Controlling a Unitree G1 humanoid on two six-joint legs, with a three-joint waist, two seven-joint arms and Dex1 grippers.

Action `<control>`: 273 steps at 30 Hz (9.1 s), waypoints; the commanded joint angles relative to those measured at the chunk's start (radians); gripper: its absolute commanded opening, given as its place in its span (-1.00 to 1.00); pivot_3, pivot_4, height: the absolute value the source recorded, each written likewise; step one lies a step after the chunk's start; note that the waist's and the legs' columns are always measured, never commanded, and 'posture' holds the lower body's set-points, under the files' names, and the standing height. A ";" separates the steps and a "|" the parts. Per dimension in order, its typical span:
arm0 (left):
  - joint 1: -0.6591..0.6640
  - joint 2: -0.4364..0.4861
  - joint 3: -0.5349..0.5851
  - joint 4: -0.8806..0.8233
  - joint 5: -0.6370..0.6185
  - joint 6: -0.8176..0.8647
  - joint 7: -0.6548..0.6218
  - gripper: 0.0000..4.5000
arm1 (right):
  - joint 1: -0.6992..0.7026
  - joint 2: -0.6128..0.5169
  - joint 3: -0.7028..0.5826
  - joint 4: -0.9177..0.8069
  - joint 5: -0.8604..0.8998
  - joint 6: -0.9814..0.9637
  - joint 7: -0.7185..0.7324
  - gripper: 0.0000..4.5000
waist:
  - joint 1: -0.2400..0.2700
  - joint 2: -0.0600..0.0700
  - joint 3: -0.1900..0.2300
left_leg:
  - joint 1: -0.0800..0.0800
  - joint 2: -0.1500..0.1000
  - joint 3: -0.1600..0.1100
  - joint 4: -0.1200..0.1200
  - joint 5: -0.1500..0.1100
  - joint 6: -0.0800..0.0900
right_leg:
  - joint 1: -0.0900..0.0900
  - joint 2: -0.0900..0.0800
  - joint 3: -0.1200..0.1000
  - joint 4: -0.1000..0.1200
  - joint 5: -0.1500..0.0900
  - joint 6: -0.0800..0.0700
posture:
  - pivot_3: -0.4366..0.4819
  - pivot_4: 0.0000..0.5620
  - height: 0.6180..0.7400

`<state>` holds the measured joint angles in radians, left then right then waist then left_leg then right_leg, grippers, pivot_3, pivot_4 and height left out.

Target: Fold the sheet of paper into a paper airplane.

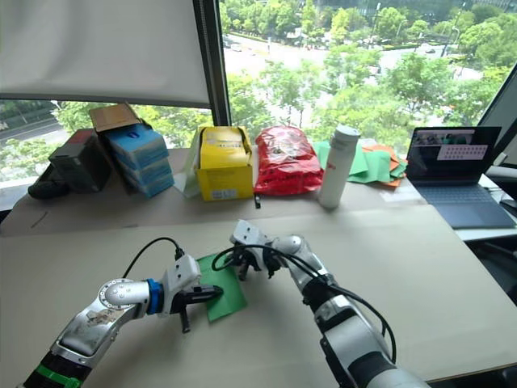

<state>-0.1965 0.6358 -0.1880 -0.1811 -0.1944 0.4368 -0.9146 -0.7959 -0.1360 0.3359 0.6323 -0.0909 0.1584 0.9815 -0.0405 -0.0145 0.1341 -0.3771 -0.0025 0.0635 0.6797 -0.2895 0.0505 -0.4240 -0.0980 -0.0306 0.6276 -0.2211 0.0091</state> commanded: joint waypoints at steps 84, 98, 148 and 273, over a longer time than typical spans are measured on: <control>-0.222 -0.127 -0.045 0.156 -0.059 -0.031 -0.065 -1.00 | 0.387 -0.203 -0.099 -1.079 0.493 0.610 -0.295 -0.98 | 0.048 -0.006 0.002 | -0.013 0.000 0.001 0.016 -0.002 0.008 | -0.003 0.014 -0.010 0.000 0.000 0.002 | -0.05 -0.47 1.00; -0.120 -0.058 -0.003 0.113 -0.052 -0.017 -0.044 -1.00 | 0.368 -0.280 0.008 -0.830 0.276 0.645 -0.391 -0.98 | 0.035 -0.006 0.002 | -0.013 0.001 0.001 0.016 -0.002 0.007 | -0.003 0.014 -0.009 0.000 0.000 0.003 | -0.05 -0.47 1.00; -0.027 0.009 0.005 0.064 -0.018 -0.008 -0.017 -1.00 | 0.319 -0.106 -0.199 -0.607 0.329 0.503 -0.407 -0.99 | 0.029 -0.005 0.002 | -0.009 0.000 0.000 0.015 -0.003 0.009 | 0.000 0.004 -0.009 0.001 0.000 0.003 | -0.05 -0.47 1.00; -0.472 -0.197 -0.202 0.644 0.310 -0.382 -0.093 -1.00 | 0.376 -0.163 0.045 -0.764 0.063 0.537 -0.409 -0.99 | 0.027 -0.008 0.000 | -0.007 0.001 0.001 0.020 -0.002 0.008 | 0.002 0.016 -0.007 0.003 0.000 0.004 | -0.05 -0.47 1.00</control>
<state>-0.6861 0.4235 -0.3832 0.4380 0.0806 0.0343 -1.0134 -0.4415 -0.3011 0.3765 -0.1216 -0.0280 0.6891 0.5741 -0.0138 -0.0227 0.1339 -0.3841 -0.0016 0.0647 0.6995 -0.2919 0.0588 -0.4216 -0.0815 -0.0374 0.6306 -0.2216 0.0130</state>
